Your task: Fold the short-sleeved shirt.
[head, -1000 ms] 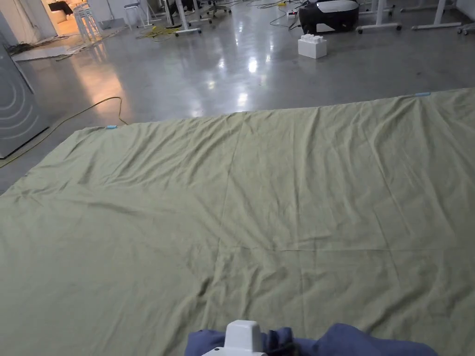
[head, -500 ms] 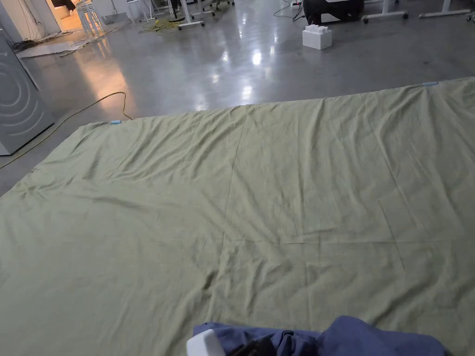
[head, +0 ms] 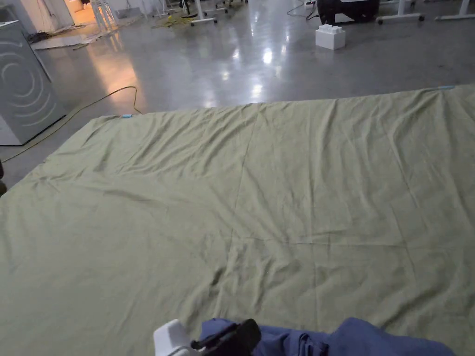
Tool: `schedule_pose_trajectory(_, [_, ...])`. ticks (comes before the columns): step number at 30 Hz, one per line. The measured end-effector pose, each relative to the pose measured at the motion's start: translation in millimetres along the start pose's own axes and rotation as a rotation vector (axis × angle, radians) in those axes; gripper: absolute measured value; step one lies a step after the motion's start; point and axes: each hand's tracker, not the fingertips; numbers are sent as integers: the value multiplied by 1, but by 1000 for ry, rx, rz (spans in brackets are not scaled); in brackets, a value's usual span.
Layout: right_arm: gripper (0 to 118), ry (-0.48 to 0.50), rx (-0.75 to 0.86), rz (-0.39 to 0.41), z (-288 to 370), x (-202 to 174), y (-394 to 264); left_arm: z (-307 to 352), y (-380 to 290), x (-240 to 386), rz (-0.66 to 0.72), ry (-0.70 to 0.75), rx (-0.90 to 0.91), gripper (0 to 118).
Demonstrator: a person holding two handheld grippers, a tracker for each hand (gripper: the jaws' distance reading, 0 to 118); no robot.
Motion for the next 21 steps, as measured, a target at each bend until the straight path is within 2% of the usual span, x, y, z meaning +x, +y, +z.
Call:
schedule_pose_trajectory(2, [0,9,-5,-2,-2,-1,-1,11,13,-24,69,0,15,108])
schedule_pose_trajectory(5, [0,14,-11,3,-4,-5,-2,5,22,-59,116,43,21,108])
schedule_pose_trajectory(7, [0,31,-23,10,-4,-8,-1,-12,23,-80,208,47,-48,108])
schedule_pose_trajectory(10, [0,21,-32,58,-1,-13,-1,-37,13,-97,364,-74,-110,104])
schedule_pose_trajectory(12, [0,14,-34,66,0,-13,-1,-41,8,-89,409,-172,-70,89])
schedule_pose_trajectory(13, [0,13,-32,64,1,-13,0,-46,5,-86,390,-126,-80,81])
schedule_pose_trajectory(15, [0,17,-31,50,1,-12,-1,-52,0,-81,369,-73,-102,34])
schedule_pose_trajectory(16, [0,19,-32,48,1,-11,0,-51,-2,-79,361,-34,-90,27])
schedule_pose_trajectory(21, [0,22,-40,61,0,-10,2,-20,12,-74,386,-92,6,24])
